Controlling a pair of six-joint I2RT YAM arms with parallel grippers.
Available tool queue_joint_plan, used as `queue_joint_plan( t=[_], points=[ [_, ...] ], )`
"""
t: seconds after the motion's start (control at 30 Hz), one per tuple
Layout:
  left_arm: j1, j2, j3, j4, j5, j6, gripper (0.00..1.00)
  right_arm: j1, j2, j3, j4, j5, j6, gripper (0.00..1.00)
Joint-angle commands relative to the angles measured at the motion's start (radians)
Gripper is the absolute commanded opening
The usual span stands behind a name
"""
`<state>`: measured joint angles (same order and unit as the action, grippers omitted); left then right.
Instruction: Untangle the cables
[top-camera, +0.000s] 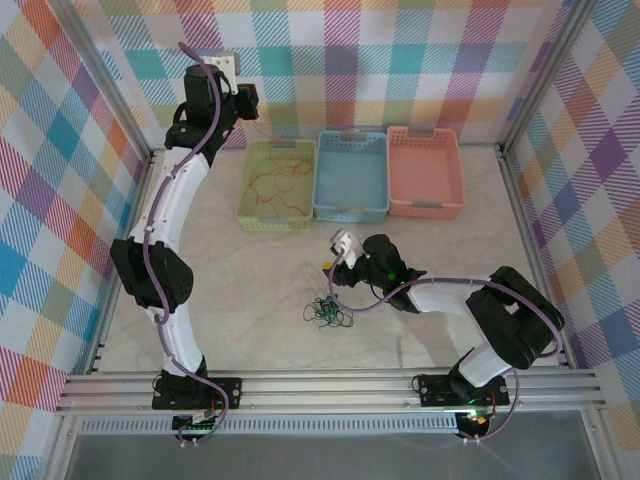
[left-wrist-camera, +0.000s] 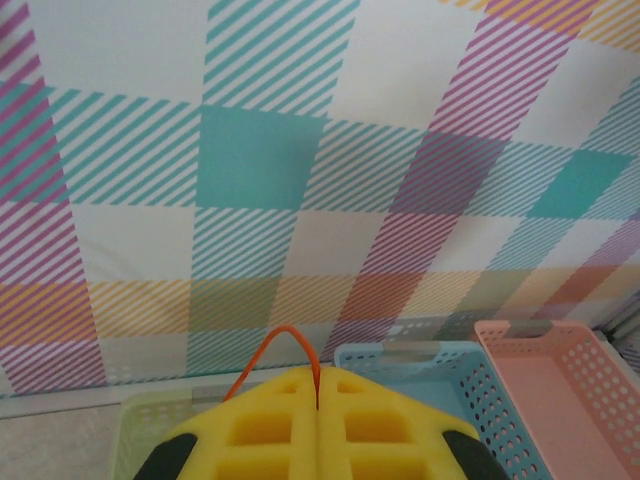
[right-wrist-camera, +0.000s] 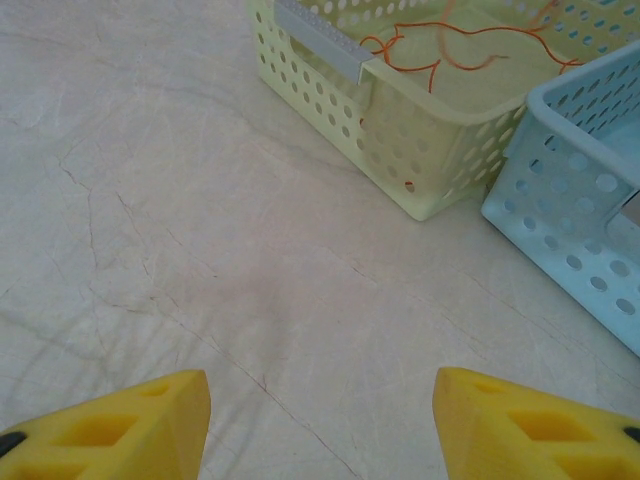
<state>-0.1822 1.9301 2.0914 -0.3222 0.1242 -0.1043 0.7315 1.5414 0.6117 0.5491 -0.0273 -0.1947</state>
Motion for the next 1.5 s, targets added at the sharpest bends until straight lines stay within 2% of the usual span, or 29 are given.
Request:
queue_joint_plan(
  t=[0.0, 0.13, 0.27, 0.37, 0.43, 0.47, 0.57, 0.7, 0.9, 1.17, 1.33, 1.47],
  points=[
    [0.011, 0.033, 0.012, -0.029, 0.034, 0.009, 0.0, -0.008, 0.005, 0.022, -0.011, -0.017, 0.012, 0.61],
    [0.007, 0.066, -0.021, -0.062, 0.039, 0.013, 0.0, -0.008, 0.005, 0.023, -0.011, -0.016, 0.011, 0.61],
    [-0.002, 0.087, -0.1, -0.05, -0.004, 0.009, 0.0, -0.008, 0.005, 0.024, -0.011, -0.016, 0.012, 0.61],
    [-0.012, 0.123, -0.091, -0.086, -0.021, -0.016, 0.16, -0.009, 0.005, 0.023, -0.011, -0.014, 0.011, 0.61],
    [-0.023, 0.129, -0.111, -0.091, -0.022, -0.028, 0.38, -0.009, 0.003, 0.023, -0.012, -0.013, 0.011, 0.61],
    [-0.03, 0.128, -0.125, -0.094, -0.024, -0.035, 0.43, -0.009, 0.003, 0.022, -0.013, -0.013, 0.01, 0.61],
    [-0.046, 0.098, -0.21, -0.071, -0.031, -0.066, 0.48, -0.009, 0.002, 0.024, -0.016, -0.01, 0.011, 0.61],
    [-0.06, 0.046, -0.283, -0.058, -0.038, -0.084, 0.49, -0.009, 0.0, 0.023, -0.016, -0.012, 0.011, 0.61],
    [-0.105, -0.195, -0.493, 0.035, -0.063, -0.119, 0.51, -0.01, -0.004, 0.021, -0.011, -0.03, 0.014, 0.61],
    [-0.202, -0.613, -1.025, 0.322, -0.05, -0.244, 0.53, -0.009, -0.009, 0.016, 0.004, -0.137, -0.014, 0.62],
    [-0.217, -0.783, -1.31, 0.468, -0.035, -0.32, 0.53, -0.009, 0.005, 0.031, -0.013, -0.208, -0.036, 0.64],
    [-0.228, -0.838, -1.394, 0.47, -0.046, -0.369, 0.54, -0.008, 0.04, 0.078, -0.095, -0.271, -0.056, 0.64]
  ],
)
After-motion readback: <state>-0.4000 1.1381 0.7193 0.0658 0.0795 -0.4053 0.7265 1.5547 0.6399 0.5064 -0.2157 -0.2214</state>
